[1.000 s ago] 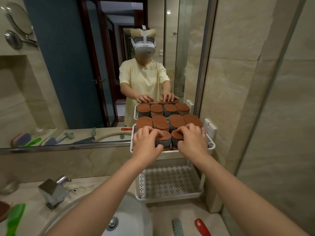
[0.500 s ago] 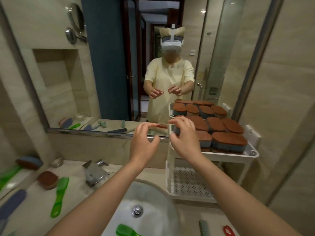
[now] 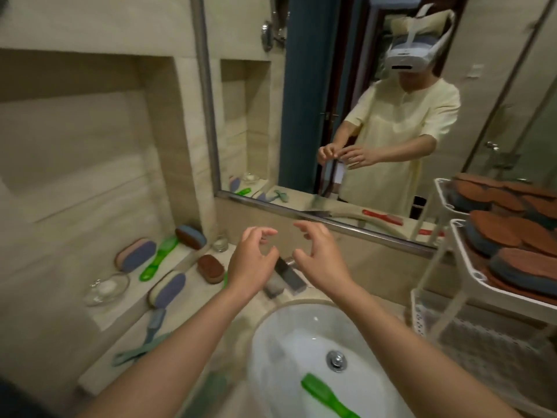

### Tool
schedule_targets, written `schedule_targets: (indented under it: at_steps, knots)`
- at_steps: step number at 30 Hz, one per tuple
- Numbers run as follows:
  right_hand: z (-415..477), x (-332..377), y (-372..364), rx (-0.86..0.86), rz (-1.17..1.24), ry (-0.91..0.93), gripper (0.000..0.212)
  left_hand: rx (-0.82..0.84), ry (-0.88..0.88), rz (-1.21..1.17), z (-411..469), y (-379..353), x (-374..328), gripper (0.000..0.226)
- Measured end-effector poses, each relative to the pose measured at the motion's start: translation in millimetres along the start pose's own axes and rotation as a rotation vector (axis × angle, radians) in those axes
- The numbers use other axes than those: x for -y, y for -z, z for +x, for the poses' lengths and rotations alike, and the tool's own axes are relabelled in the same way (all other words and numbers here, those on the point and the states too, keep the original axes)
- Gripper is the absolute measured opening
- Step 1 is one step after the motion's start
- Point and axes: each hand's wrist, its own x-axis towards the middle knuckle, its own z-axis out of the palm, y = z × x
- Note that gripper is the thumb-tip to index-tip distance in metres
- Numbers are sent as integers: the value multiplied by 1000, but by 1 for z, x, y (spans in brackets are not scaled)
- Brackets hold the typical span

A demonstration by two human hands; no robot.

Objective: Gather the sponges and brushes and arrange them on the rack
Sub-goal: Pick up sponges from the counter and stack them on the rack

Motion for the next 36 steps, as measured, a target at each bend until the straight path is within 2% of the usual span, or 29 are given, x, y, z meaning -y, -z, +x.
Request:
schedule_targets:
  at_steps: [7, 11, 16, 28, 36]
  knots:
    - [23, 35, -103, 181, 44, 14, 53, -67, 162, 64, -4, 74, 85, 27]
    - [32, 51, -154, 224, 65, 24, 49, -80, 238, 142, -6, 108, 125, 25]
    - [39, 57, -207, 302, 83, -16, 42, -34, 340, 254, -11, 132, 170, 33]
    - [74, 20, -281, 447, 7, -135, 52, 81, 504, 397, 14, 125, 248, 52]
    - [88, -15, -312, 481, -21, -193, 49, 92, 438, 588, 11, 95, 287, 56]
